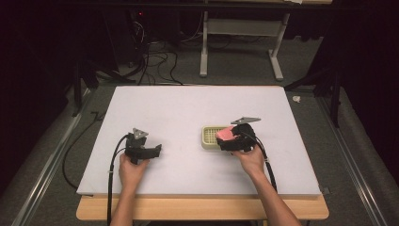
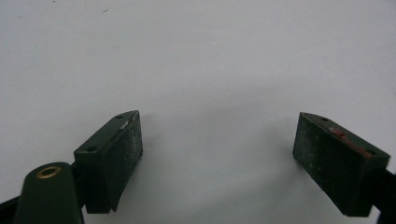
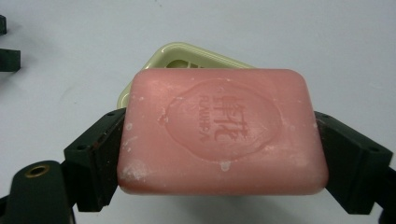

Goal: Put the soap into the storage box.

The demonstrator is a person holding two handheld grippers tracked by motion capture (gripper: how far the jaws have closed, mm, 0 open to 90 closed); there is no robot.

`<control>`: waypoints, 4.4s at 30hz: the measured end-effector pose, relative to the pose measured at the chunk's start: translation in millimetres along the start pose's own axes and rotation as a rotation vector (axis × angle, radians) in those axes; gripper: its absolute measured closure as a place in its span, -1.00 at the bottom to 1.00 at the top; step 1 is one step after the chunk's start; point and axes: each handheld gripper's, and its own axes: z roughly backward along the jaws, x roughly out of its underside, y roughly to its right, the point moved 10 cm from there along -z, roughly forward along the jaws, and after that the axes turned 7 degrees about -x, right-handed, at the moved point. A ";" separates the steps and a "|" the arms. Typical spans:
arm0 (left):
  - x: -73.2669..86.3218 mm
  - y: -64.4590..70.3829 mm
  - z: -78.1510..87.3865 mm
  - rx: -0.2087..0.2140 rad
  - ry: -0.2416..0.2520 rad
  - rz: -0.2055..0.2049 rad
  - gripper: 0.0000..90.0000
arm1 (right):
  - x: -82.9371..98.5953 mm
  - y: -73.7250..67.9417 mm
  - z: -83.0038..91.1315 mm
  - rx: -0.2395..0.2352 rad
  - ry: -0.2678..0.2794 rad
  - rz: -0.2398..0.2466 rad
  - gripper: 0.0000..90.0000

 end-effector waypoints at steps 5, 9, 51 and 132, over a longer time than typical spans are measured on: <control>0.0 0.0 0.0 0.000 0.000 0.000 -0.63 | -2.0 -0.4 -3.5 0.001 -0.002 -0.010 -0.69; 0.0 0.1 0.0 0.000 0.000 0.000 -0.63 | -2.4 1.9 -6.8 0.009 -0.004 -0.020 -0.69; 0.0 0.4 0.0 -0.002 0.002 -0.003 -0.63 | -8.4 -1.1 -43.3 0.055 -0.069 -0.099 -0.70; -0.1 0.3 -0.1 -0.001 0.002 -0.002 -0.63 | -10.4 25.1 21.3 0.080 0.093 -0.045 -0.57</control>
